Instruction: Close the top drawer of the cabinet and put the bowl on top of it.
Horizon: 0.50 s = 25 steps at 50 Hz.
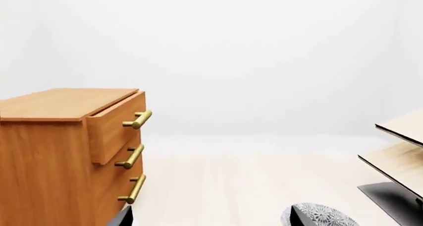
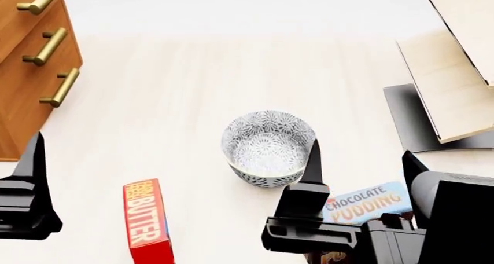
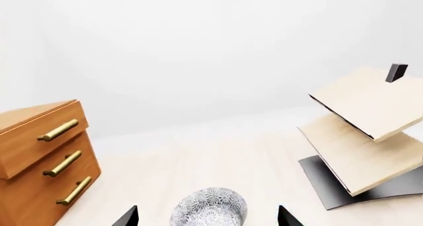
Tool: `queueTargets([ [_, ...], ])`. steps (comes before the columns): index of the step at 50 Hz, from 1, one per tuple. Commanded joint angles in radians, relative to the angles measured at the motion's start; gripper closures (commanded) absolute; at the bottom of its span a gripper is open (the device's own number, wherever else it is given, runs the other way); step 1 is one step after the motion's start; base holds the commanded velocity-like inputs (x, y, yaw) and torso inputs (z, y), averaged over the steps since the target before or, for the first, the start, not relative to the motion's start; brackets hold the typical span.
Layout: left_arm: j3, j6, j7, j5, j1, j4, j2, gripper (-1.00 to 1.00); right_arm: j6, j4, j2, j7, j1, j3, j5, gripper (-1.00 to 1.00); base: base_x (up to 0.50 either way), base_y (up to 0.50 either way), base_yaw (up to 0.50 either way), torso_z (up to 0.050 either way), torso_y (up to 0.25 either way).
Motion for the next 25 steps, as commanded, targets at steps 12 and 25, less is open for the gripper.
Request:
queueTargets([
  [12,-0.003,0.070,-0.139,-0.179,0.014,0.017,-0.106,-1.00,-0.028,-0.017,0.077,0.191,0.043,-0.004,0.236,-1.00,0.46,0.00,0.00,0.000,0.000],
  [25,0.045,0.109,-0.145,-0.159,0.020,0.009,-0.120,-1.00,-0.051,-0.025,0.090,0.176,0.025,0.004,0.234,-1.00,0.46,0.00,0.00,0.000,0.000],
])
